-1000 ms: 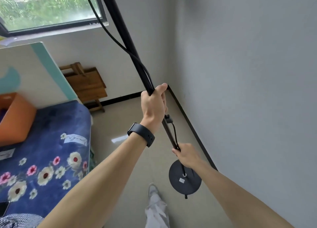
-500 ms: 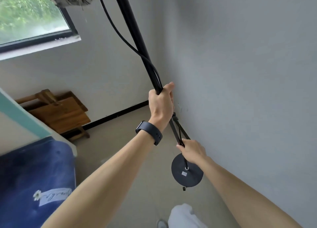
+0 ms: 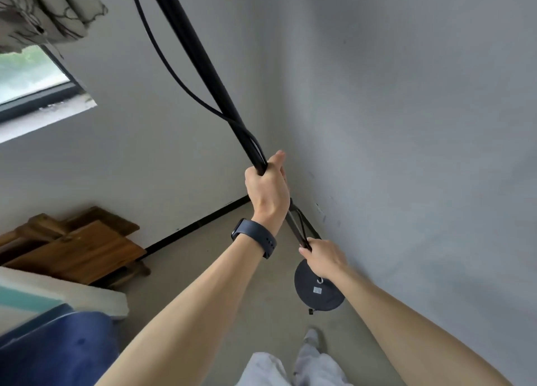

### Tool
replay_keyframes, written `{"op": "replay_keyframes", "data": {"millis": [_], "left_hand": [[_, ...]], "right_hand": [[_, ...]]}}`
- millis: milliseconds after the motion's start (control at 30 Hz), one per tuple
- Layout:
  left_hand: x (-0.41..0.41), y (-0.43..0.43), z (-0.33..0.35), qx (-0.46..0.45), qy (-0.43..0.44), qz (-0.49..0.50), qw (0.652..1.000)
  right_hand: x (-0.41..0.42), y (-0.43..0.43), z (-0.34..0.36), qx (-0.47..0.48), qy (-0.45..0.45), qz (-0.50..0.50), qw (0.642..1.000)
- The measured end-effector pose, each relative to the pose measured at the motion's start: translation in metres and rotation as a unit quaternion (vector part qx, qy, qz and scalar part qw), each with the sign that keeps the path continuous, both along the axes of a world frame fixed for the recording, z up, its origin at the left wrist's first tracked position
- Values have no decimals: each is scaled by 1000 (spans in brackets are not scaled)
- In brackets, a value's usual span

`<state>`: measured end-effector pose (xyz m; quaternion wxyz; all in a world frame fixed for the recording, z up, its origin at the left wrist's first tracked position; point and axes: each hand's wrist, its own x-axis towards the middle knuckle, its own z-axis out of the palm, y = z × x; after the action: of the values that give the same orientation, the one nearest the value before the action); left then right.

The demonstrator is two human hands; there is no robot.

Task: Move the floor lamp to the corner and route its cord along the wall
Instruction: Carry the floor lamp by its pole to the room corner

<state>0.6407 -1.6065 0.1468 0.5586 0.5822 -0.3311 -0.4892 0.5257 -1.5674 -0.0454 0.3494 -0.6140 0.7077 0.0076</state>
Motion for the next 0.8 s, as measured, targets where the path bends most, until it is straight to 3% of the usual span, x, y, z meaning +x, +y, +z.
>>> {"op": "replay_keyframes", "data": {"millis": [433, 800], "left_hand": [[31, -241, -132, 4, -15, -3, 1000], [38, -332, -253, -58, -105, -6, 993]], "right_hand": [[58, -232, -135, -37, -17, -39, 998], [88, -349, -272, -81, -34, -11, 996]]}}
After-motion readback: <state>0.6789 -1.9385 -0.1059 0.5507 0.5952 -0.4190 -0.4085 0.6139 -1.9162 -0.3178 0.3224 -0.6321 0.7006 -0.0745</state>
